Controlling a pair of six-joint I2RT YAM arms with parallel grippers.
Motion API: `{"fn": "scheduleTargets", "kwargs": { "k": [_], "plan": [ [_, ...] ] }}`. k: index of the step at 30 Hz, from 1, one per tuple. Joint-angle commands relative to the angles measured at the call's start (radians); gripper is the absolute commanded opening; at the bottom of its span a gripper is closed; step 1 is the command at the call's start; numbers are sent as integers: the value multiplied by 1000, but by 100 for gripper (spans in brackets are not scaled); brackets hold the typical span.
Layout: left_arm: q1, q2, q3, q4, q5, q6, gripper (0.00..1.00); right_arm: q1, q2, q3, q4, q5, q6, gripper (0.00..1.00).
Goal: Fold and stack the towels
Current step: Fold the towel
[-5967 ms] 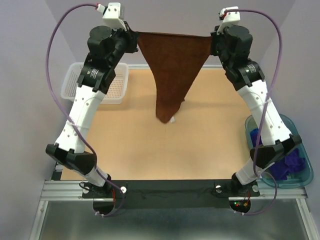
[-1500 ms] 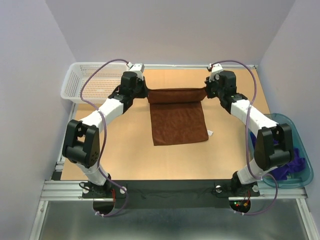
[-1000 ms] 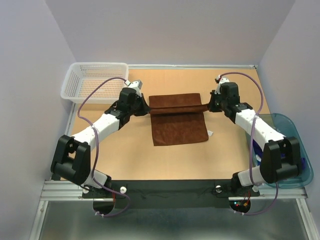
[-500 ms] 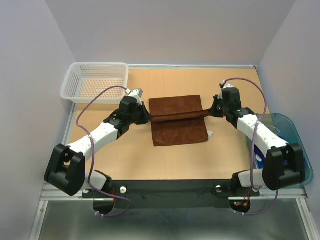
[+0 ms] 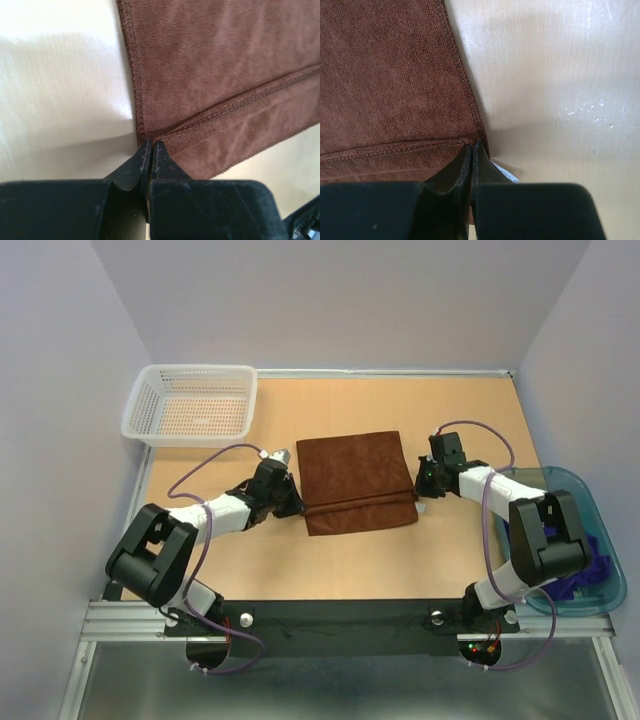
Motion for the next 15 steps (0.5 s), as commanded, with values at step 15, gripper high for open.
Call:
{"fn": "scheduleTargets", "kwargs": {
  "k": [15],
  "plan": [
    [114,180,258,-83,-91,159,0,-13,60,75,27,-46,11,0]
  ]
}}
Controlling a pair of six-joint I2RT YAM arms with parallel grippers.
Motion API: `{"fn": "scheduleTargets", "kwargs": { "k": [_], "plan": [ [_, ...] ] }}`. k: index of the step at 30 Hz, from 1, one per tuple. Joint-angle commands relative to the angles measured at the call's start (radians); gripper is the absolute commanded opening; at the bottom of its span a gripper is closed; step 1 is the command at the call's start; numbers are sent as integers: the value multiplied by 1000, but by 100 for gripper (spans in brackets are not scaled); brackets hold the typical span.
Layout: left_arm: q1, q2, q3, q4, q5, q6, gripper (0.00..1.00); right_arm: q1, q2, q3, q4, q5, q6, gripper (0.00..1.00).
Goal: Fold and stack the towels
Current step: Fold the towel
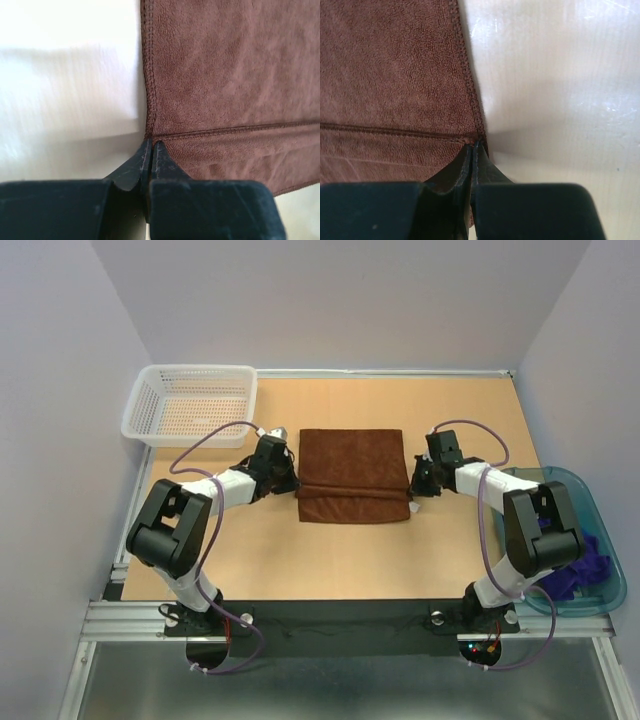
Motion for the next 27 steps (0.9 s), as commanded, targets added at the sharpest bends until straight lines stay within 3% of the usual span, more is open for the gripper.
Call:
{"fn": "scheduleTargets", "kwargs": {
  "k": [1,13,20,27],
  "plan": [
    [29,-13,70,-75,-30,88,0,-13,-19,48,19,5,-1,1],
    [29,-263,68,-193,-37,136,0,-13,-214,49,-22,-26,-32,1],
    [26,-288,-71,-135,22,83,0,-13,-286,-56,-27,-93,14,0],
    [-26,-223,-151,-67,60,23,0,-13,-213,-122,-17,-80,51,0]
  ]
}}
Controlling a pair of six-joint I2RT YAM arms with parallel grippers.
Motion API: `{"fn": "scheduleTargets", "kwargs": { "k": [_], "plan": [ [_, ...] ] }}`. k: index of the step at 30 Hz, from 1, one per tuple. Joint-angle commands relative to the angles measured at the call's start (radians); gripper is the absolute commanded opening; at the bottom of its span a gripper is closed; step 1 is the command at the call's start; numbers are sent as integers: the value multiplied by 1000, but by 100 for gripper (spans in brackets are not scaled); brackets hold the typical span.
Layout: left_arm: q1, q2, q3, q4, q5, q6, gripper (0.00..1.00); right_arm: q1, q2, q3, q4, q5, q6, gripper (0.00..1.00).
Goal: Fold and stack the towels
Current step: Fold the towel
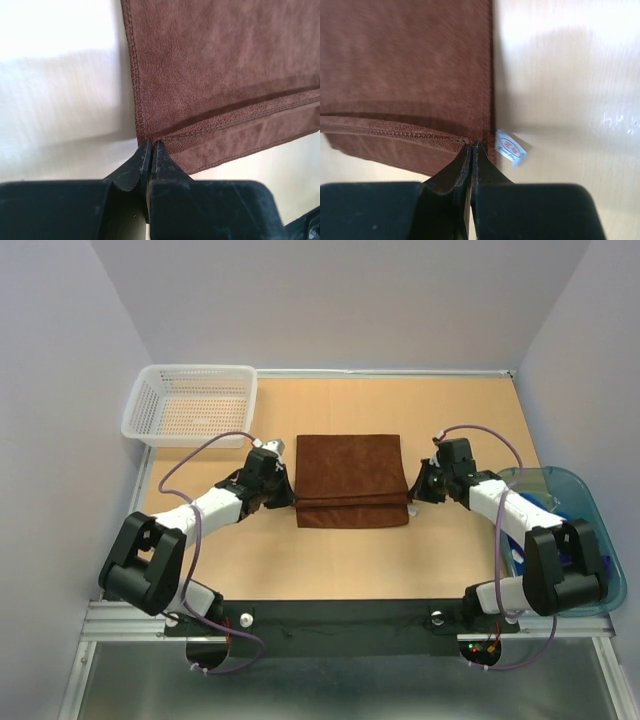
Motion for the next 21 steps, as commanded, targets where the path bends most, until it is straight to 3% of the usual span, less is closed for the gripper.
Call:
{"fn": "scheduleTargets", "kwargs": {
  "k": [1,10,21],
  "plan": [
    [-18,26,-33,49,3,-35,0,-13,46,-24,-3,25,20,0],
    [-20,20,-67,45,-20,-53,0,-13,134,-51,33,33,28,2],
    [-23,-83,-46,17,1,-47,0,-13,12,-30,28,38,14,3]
  ]
}}
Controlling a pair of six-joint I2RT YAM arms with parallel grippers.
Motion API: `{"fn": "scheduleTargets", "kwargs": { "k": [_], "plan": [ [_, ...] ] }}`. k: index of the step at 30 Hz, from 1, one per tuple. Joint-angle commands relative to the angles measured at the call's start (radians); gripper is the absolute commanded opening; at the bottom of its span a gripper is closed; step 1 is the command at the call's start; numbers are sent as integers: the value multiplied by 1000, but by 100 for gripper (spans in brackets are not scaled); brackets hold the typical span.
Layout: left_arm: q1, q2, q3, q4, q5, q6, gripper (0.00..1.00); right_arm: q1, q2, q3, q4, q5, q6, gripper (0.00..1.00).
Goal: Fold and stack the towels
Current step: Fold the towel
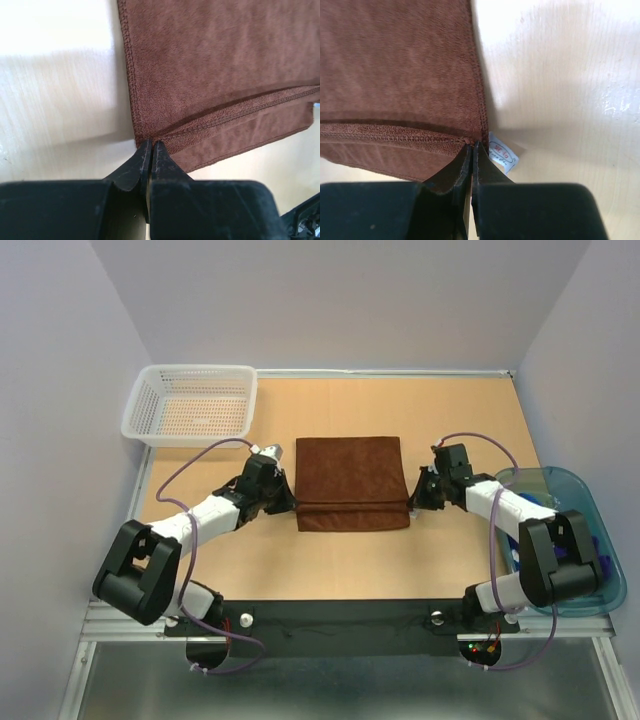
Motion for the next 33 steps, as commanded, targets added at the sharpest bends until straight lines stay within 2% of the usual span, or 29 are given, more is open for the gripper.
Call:
{"fn": "scheduleTargets", "kwargs": {
  "k": [1,7,14,27,29,33],
  "plan": [
    [-1,-55,33,-37,-10,15,0,-13,-73,23,14,36,-7,3],
    [0,-92,123,-118,-57,29,0,-13,-168,86,-9,50,-7,0],
    [-17,-172,77,-123,-60,-8,0,-13,-271,42,-38,-2,32,0],
    [-58,-20,-1,-34,-5,-32,0,-13,-113,-47,-4,38,26,1],
    [-60,-6,-10,-29,-7,-34,0,-13,-99,-55,1,26,25,4],
    [-61,-15,-24,-28,-10,-34,7,-13,-99,-62,2,-16,3,8]
  ]
}}
